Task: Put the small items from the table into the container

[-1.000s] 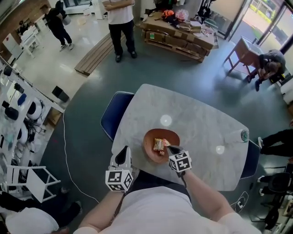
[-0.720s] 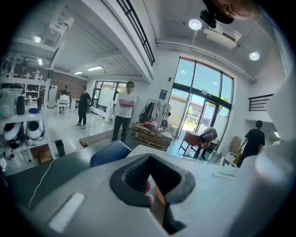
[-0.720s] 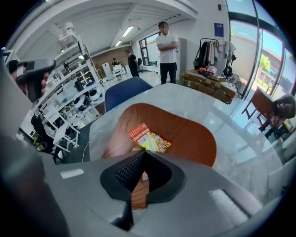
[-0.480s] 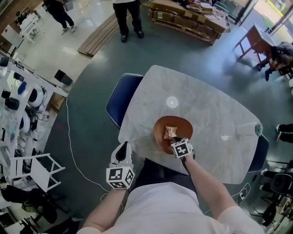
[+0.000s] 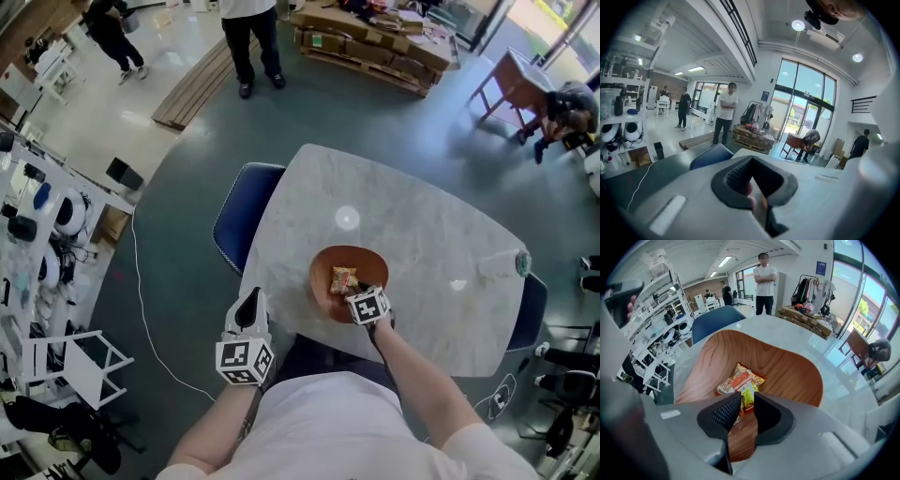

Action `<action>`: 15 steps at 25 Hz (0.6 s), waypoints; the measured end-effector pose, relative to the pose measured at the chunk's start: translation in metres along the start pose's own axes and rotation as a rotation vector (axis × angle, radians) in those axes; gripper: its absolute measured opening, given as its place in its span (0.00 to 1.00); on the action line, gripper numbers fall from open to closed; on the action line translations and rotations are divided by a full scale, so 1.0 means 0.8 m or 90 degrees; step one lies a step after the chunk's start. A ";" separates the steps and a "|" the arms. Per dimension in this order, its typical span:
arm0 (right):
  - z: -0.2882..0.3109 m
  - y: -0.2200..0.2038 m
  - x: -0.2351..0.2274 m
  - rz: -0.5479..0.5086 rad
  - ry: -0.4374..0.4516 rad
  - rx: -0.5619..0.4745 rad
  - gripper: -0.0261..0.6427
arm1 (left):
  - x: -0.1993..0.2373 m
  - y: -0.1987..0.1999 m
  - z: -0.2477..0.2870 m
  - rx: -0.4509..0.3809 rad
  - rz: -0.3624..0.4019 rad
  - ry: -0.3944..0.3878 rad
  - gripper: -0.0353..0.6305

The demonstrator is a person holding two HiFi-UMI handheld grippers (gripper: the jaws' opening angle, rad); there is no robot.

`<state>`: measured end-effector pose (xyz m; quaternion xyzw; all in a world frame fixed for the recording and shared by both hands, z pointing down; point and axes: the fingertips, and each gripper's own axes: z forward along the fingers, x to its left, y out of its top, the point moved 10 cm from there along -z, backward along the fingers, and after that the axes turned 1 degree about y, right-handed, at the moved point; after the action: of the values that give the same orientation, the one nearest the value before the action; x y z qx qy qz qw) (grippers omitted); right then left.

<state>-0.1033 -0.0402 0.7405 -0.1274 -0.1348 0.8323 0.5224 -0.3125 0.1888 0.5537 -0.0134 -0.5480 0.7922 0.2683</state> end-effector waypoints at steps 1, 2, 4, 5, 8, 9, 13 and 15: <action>-0.006 0.001 -0.002 0.006 -0.004 -0.014 0.21 | -0.001 0.004 0.004 -0.002 0.001 -0.005 0.06; -0.014 0.003 -0.005 0.013 -0.009 -0.033 0.21 | -0.002 0.008 0.009 -0.005 0.004 -0.012 0.06; -0.038 0.010 -0.009 0.030 -0.019 -0.089 0.21 | -0.007 0.018 0.019 -0.010 0.011 -0.029 0.06; -0.056 0.014 -0.010 0.041 -0.023 -0.125 0.20 | -0.012 0.023 0.025 -0.013 0.016 -0.041 0.06; -0.128 0.027 -0.023 0.083 -0.041 -0.254 0.16 | -0.039 0.043 0.054 -0.029 0.037 -0.089 0.06; -0.155 0.029 -0.029 0.103 -0.048 -0.300 0.14 | -0.051 0.050 0.064 -0.035 0.044 -0.109 0.06; -0.260 0.023 -0.046 0.173 -0.082 -0.466 0.08 | -0.107 0.078 0.096 -0.059 0.081 -0.194 0.06; -0.309 0.015 -0.054 0.195 -0.108 -0.536 0.08 | -0.139 0.092 0.106 -0.073 0.101 -0.243 0.06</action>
<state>-0.0081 -0.0616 0.5094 -0.2785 -0.4837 0.7800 0.2829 -0.2747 0.0479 0.4930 0.0787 -0.6300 0.7667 0.0956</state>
